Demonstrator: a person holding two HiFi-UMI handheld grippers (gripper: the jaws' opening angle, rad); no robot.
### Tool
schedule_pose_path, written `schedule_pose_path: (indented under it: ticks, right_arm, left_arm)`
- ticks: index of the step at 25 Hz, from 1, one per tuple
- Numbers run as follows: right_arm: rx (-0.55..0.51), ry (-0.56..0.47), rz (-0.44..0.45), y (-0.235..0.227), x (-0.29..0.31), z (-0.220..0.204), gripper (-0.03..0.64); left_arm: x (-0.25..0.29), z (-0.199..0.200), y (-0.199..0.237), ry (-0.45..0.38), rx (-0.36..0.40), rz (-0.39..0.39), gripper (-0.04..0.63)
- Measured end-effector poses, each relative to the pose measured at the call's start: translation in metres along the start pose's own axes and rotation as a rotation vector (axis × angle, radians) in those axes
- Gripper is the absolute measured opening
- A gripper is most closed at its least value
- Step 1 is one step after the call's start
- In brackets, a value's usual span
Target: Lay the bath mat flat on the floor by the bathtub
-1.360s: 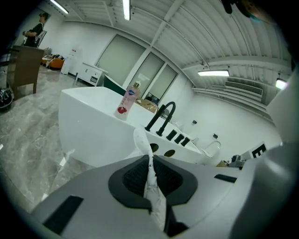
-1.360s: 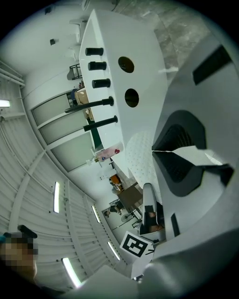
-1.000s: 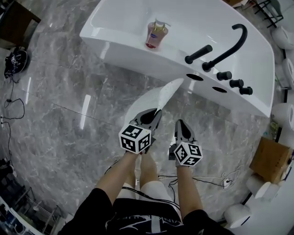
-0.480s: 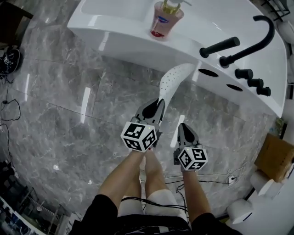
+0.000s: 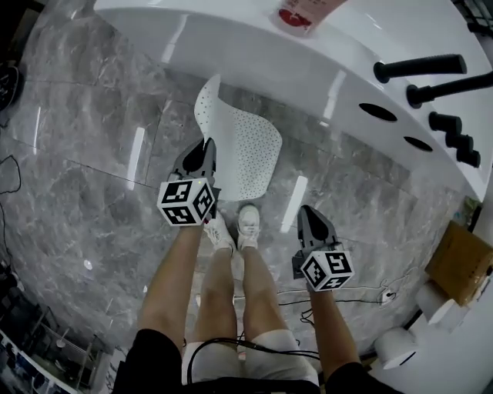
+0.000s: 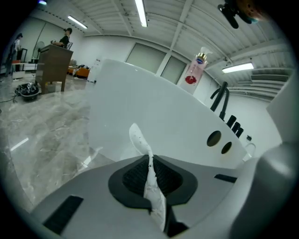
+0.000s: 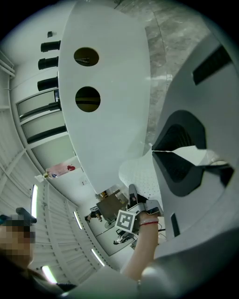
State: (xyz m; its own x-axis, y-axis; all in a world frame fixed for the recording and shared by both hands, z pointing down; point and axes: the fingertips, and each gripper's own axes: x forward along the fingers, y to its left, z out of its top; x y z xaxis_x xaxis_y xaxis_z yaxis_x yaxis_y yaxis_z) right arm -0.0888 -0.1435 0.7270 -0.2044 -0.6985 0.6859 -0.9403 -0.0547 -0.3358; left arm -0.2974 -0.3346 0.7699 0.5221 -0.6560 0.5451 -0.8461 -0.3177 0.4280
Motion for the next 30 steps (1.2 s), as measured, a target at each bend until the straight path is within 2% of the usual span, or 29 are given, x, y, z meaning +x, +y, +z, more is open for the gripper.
schedule_pose_path:
  ticks: [6,11,14,18,21,23,30]
  right_arm:
    - [-0.003,0.019,0.013,0.011,0.010,-0.012,0.026]
    - [-0.026,0.028,0.038,0.026,0.019,-0.015,0.026]
    - [-0.028,0.026,0.048,0.034,0.022,-0.014,0.026]
    - [-0.033,0.027,0.059,0.041,0.025,-0.015,0.026]
    - [-0.034,0.033,0.062,0.043,0.025,-0.018,0.026]
    - [-0.038,0.036,0.069,0.044,0.026,-0.019,0.026]
    - [-0.039,0.045,0.095,0.058,0.028,-0.026,0.026]
  left_arm:
    - [-0.011,-0.001,0.076,0.019,0.025,0.114,0.034]
    - [-0.013,0.001,0.111,0.049,0.083,0.144,0.035]
    - [-0.012,-0.002,0.131,0.089,0.123,0.179,0.035]
    - [-0.020,-0.021,0.173,0.184,0.113,0.280,0.038]
    - [-0.032,-0.037,0.200,0.252,0.139,0.344,0.100]
    - [-0.043,-0.040,0.216,0.261,0.159,0.389,0.077]
    - [-0.076,-0.062,0.241,0.294,0.095,0.479,0.078]
